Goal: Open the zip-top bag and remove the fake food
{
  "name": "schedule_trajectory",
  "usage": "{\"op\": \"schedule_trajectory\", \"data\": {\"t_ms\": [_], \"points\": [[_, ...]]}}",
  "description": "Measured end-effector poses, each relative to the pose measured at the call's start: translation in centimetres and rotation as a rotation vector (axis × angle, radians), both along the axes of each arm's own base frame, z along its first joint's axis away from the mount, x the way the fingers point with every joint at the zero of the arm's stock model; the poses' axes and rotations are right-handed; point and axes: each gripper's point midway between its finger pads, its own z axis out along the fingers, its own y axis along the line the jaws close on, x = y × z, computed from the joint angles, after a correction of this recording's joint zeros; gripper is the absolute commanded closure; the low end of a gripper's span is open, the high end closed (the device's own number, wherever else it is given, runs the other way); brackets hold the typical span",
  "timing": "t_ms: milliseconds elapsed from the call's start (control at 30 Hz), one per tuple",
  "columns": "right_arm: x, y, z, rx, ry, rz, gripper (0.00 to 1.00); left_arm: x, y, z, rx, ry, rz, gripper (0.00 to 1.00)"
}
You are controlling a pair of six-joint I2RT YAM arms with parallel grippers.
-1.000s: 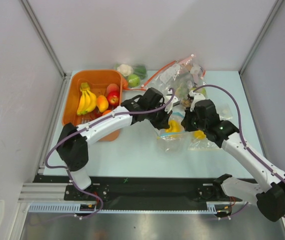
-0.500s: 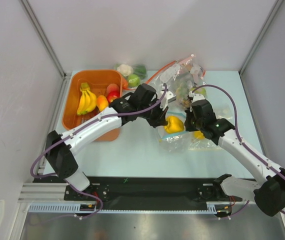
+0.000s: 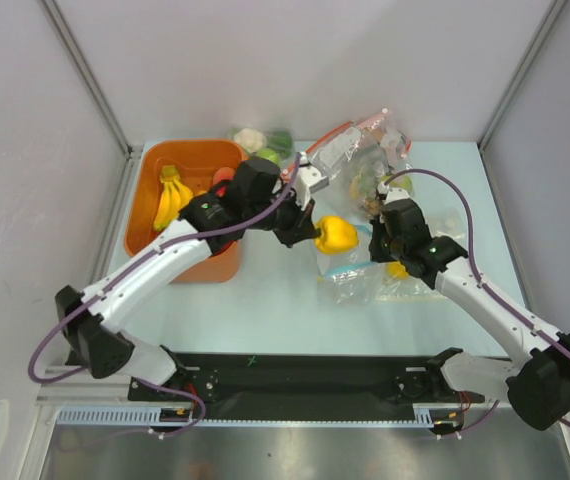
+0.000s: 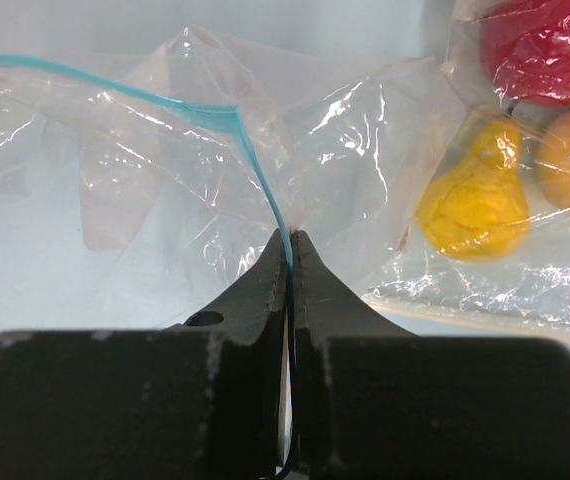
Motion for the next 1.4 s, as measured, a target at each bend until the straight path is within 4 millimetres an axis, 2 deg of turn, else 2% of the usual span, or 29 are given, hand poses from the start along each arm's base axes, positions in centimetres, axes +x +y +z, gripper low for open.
{"op": "schedule_trajectory", "data": {"t_ms": [200, 300, 467, 667, 767, 867, 1100, 1267, 1367, 1400], "points": [[0.4, 0.4, -0.5, 0.007, 0.012, -0.001, 0.98, 0.9, 3.0, 4.8, -0.111, -0.07, 0.076, 1.0], [0.5, 0.5, -0.8, 0.005, 0.018, 0.0, 0.98, 2.6, 5.5, 6.1, -0.148, -0.092, 0.16, 1.0], [0.5, 0.6, -0.9, 0.006, 0.023, 0.003, 0.98, 6.9, 11.7, 6.4, -0.148, -0.109, 0.38, 1.0], [0.4, 0.6, -0.9, 0.006, 0.024, 0.004, 0.98, 11.9, 21.3, 5.6, -0.16, -0.103, 0.736, 0.99], [0.4, 0.6, -0.9, 0.006, 0.025, 0.004, 0.98, 14.1, 24.8, 4.8, -0.158, -0.093, 0.883, 1.0], [0.4, 0.5, -0.9, 0.007, 0.024, 0.003, 0.98, 16.1, 26.5, 3.1, -0.134, -0.071, 0.97, 1.0], [0.6, 0.0, -0.7, 0.011, 0.02, -0.013, 0.98, 20.9, 28.5, -4.2, 0.006, 0.043, 1.089, 1.0], [0.9, -0.5, -0.3, 0.021, 0.01, -0.03, 0.98, 22.2, 29.7, -7.3, 0.064, 0.092, 1.128, 0.97], [1.0, -0.8, -0.3, 0.024, 0.01, -0.039, 0.98, 22.7, 30.2, -7.5, 0.076, 0.091, 1.14, 0.77], [1.0, -0.8, -0.3, 0.025, 0.01, -0.04, 0.98, 22.9, 30.3, -7.4, 0.075, 0.089, 1.143, 0.57]]}}
